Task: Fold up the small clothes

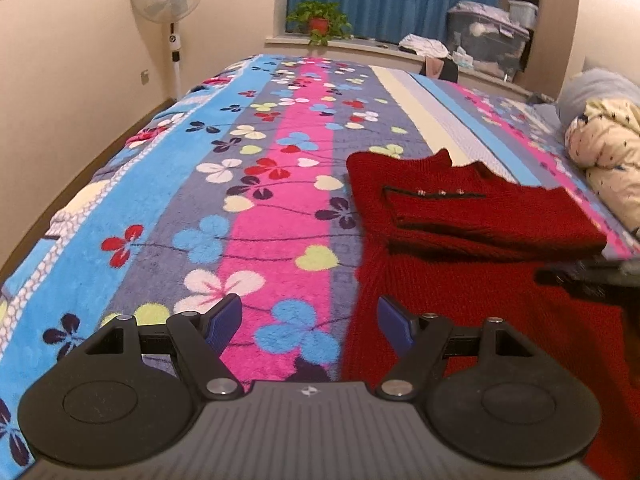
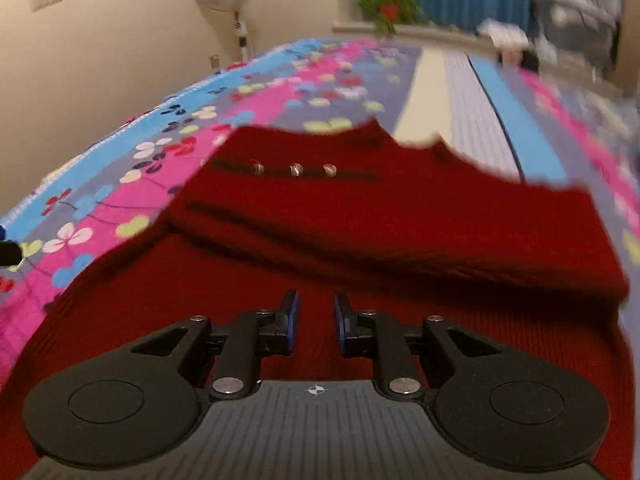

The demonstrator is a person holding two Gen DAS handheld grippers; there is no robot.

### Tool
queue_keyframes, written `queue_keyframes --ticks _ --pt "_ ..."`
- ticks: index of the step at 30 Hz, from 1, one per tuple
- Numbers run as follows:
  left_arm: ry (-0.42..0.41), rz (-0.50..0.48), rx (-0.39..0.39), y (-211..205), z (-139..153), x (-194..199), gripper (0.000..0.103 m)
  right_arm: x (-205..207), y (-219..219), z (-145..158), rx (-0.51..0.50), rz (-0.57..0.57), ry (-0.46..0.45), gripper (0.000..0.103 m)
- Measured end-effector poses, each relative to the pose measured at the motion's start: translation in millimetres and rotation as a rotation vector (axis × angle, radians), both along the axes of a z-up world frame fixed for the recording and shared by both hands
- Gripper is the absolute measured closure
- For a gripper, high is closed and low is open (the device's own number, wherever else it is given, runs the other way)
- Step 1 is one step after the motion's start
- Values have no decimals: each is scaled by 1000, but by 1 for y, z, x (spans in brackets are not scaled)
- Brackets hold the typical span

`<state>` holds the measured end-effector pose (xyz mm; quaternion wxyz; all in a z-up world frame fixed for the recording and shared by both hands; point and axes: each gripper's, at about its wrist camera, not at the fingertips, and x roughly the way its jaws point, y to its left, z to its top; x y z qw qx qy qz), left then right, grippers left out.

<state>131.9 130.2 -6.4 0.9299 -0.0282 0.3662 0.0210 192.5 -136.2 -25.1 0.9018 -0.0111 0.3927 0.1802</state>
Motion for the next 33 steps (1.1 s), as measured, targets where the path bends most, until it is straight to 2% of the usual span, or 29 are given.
queue_keyframes --ticks 3,6,11,15,18,21,23,27,33 --pt "-6 3 -29 1 4 -1 24 -16 -41 17 -5 -55 -9 75" --pt "-4 -9 -18 -3 3 -1 24 -33 -93 34 -25 -113 -22 69" --pt "16 -28 23 -11 -3 -1 24 -76 -163 29 -80 -267 37 63" --pt "53 -38 49 -15 -13 -5 24 -114 -195 13 -51 -391 112 55" --pt "77 -54 76 -20 -18 -13 24 -140 -208 -1 18 -461 158 54" --pt "83 -85 90 -27 -17 -25 24 -162 -217 -6 55 -489 195 53" --pt "83 -101 85 -31 -15 -36 24 -176 -219 -7 64 -478 201 48" --pt "95 -90 28 -30 -8 -57 24 -202 -223 -9 28 -447 210 43" --pt "191 -55 -136 -19 -14 -94 24 -227 -233 -12 50 -424 249 36"
